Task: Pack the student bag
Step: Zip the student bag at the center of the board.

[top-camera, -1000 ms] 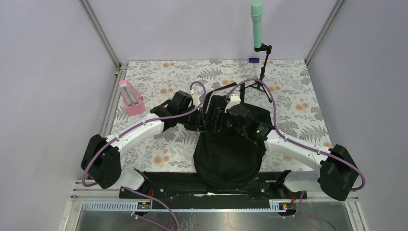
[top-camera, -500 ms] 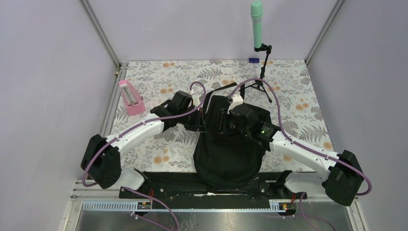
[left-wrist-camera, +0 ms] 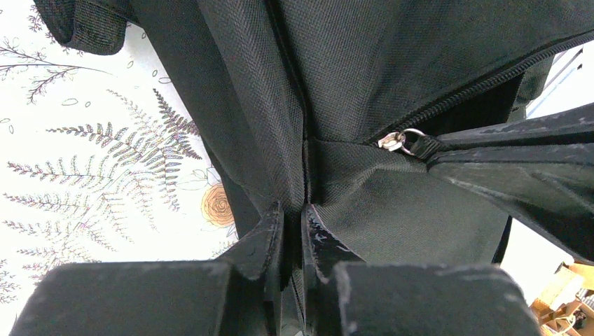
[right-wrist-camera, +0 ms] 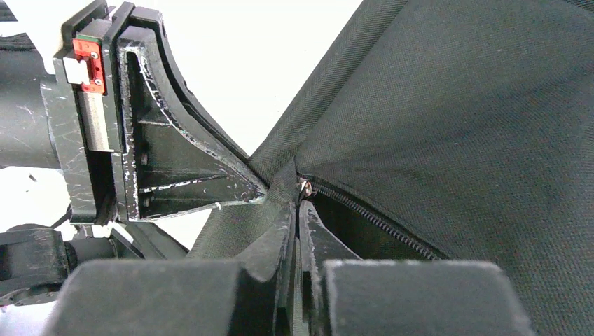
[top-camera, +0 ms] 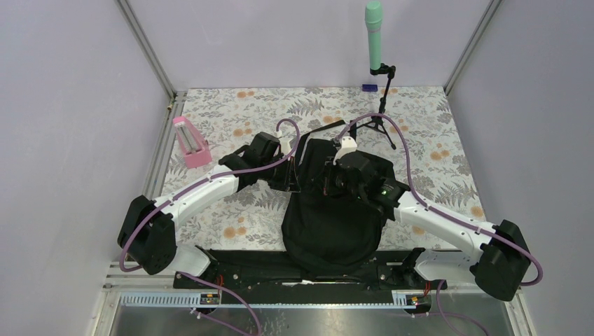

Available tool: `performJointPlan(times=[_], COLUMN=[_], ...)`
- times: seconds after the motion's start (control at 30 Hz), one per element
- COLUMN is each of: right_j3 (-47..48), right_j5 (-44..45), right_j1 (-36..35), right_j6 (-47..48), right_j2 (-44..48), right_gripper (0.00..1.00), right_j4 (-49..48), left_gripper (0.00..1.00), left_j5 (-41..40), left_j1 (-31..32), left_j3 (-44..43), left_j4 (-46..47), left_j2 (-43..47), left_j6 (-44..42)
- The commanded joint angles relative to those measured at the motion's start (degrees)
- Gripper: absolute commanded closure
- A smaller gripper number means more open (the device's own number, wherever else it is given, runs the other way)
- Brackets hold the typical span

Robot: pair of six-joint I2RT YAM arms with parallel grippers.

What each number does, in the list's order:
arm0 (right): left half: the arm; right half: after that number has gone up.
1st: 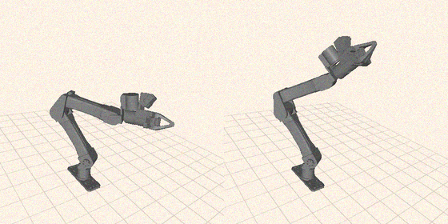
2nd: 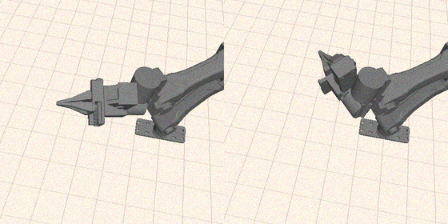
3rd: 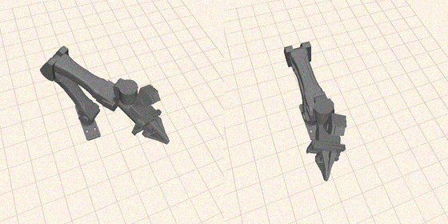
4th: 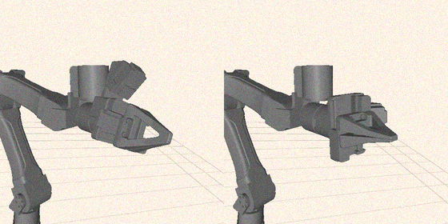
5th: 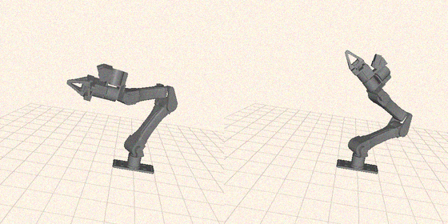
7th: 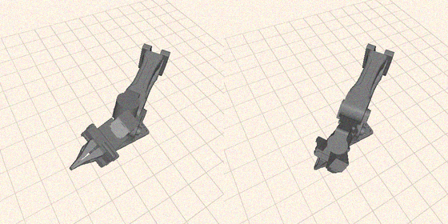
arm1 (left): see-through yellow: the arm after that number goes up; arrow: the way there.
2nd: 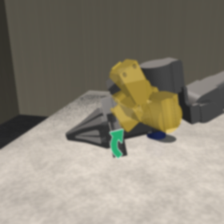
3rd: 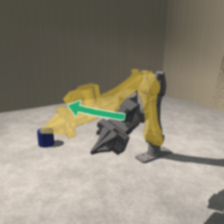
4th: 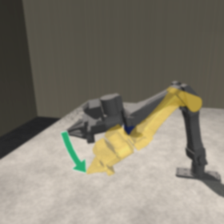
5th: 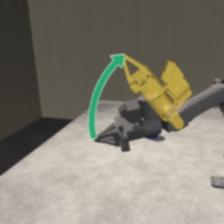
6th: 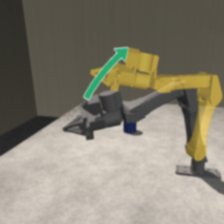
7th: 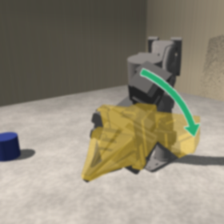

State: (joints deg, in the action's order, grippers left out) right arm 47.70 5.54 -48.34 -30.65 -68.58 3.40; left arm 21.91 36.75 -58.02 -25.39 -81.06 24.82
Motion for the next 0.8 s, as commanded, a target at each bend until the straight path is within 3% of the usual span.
performJointPlan(times=[0.0, 0.2, 0.77], right_j3=[0.44, 0.4, -0.7], right_j5=[2.92, 4.22, 7.24], right_j1=[-0.09, -0.09, -0.09], right_j6=[1.02, 2.46, 4.02], right_j2=[2.57, 4.67, 8.57], right_gripper=[1.0, 1.0, 1.0], right_j4=[-0.73, 1.39, 5.35], left_gripper=[1.0, 1.0, 1.0], left_j5=[-0.46, -4.48, -4.15], left_j1=[-0.19, -0.32, -4.5], left_j3=[0.1, -0.5, 0.34], left_j4=[0.88, -0.69, 0.38], left_j2=[2.39, 2.22, 2.83], left_j6=[-0.81, -1.0, 0.29])
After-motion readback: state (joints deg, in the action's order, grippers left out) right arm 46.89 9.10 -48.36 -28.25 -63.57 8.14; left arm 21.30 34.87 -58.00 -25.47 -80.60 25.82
